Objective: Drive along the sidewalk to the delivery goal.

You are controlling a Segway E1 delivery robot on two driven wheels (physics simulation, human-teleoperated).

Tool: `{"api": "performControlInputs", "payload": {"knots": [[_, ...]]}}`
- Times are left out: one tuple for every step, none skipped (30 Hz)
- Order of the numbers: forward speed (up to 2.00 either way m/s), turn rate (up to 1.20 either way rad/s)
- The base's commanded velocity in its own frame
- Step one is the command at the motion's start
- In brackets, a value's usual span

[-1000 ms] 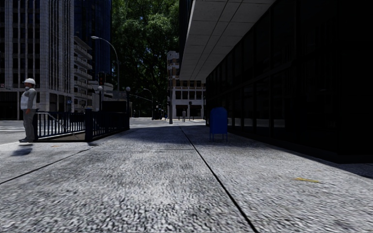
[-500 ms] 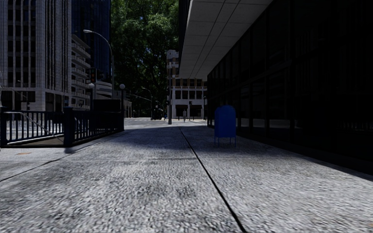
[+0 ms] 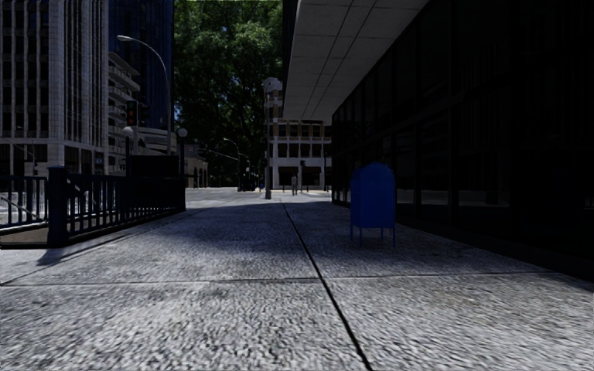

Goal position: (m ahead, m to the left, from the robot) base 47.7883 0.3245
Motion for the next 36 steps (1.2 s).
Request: {"api": "performControlInputs", "payload": {"knots": [[2.0,0.0],[2.0,0.0],[2.0,0.0],[2.0,0.0],[2.0,0.0],[2.0,0.0],[2.0,0.0],[2.0,0.0],[2.0,0.0],[2.0,0.0],[2.0,0.0],[2.0,0.0],[2.0,0.0],[2.0,0.0],[2.0,0.0],[2.0,0.0],[2.0,0.0],[2.0,0.0],[2.0,0.0],[2.0,0.0],[2.0,0.0],[2.0,0.0],[2.0,0.0],[2.0,0.0],[2.0,0.0],[2.0,0.0],[2.0,0.0],[2.0,0.0],[2.0,0.0],[2.0,0.0],[2.0,0.0],[2.0,0.0],[2.0,0.0],[2.0,0.0],[2.0,0.0],[2.0,0.0]]}}
